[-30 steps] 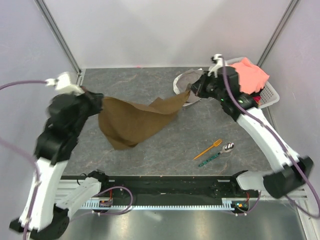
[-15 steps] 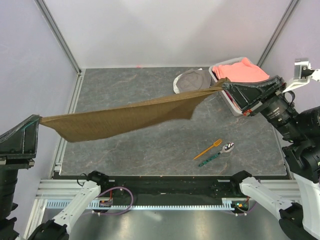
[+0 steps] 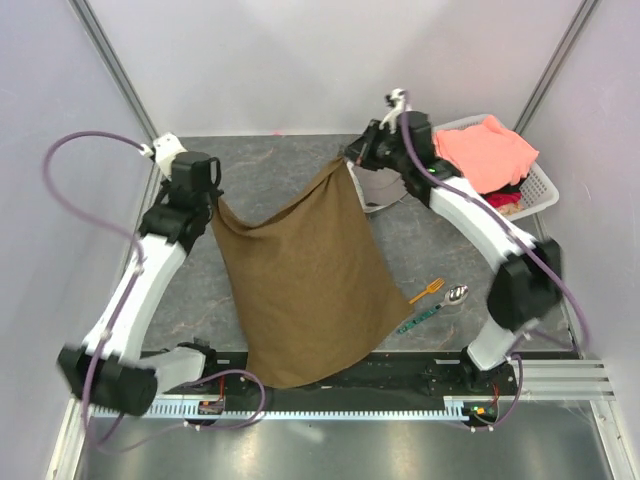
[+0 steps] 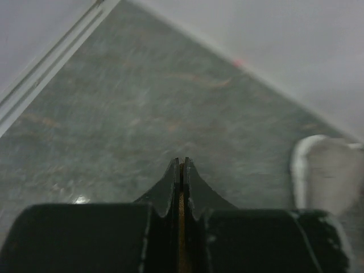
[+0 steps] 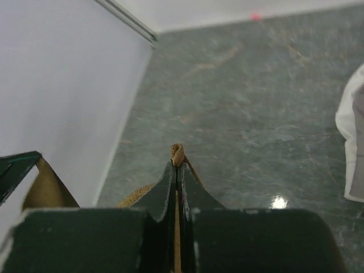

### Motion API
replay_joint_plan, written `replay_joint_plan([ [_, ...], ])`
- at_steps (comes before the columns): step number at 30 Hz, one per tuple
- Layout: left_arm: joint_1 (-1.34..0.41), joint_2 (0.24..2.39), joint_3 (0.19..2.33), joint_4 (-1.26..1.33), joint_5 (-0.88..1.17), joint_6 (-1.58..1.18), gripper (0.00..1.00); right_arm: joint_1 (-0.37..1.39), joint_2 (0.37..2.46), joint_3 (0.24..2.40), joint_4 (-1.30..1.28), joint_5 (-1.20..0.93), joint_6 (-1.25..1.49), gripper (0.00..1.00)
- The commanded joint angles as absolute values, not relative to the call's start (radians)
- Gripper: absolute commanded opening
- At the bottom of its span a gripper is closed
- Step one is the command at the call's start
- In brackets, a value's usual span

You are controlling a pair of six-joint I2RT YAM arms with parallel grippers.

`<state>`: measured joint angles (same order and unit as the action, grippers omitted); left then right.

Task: Fold the napkin into a case and place the utensils inside
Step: Flatten out the crumpled napkin at the center of the board.

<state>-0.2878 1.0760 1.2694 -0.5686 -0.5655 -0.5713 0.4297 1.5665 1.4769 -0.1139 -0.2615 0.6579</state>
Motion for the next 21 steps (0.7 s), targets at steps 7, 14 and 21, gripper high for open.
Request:
replay_joint_plan([
  [7, 0.08, 1.599, 1.314, -0.403, -0.574, -0.693, 0.02, 0.456, 2.301, 2.017, 0.106, -0.278, 0.615, 0.0],
  [14, 0.166, 1.903, 1.566, -0.337, -0.412, -0.554, 0.02, 0.483, 2.577, 2.331, 0.201, -0.236, 0.669, 0.3],
  [21, 0.186, 1.976, 1.787, -0.555, -0.413, -0.552, 0.62, 0.5, 2.535, 2.407, 0.025, -0.143, 0.568, 0.98],
])
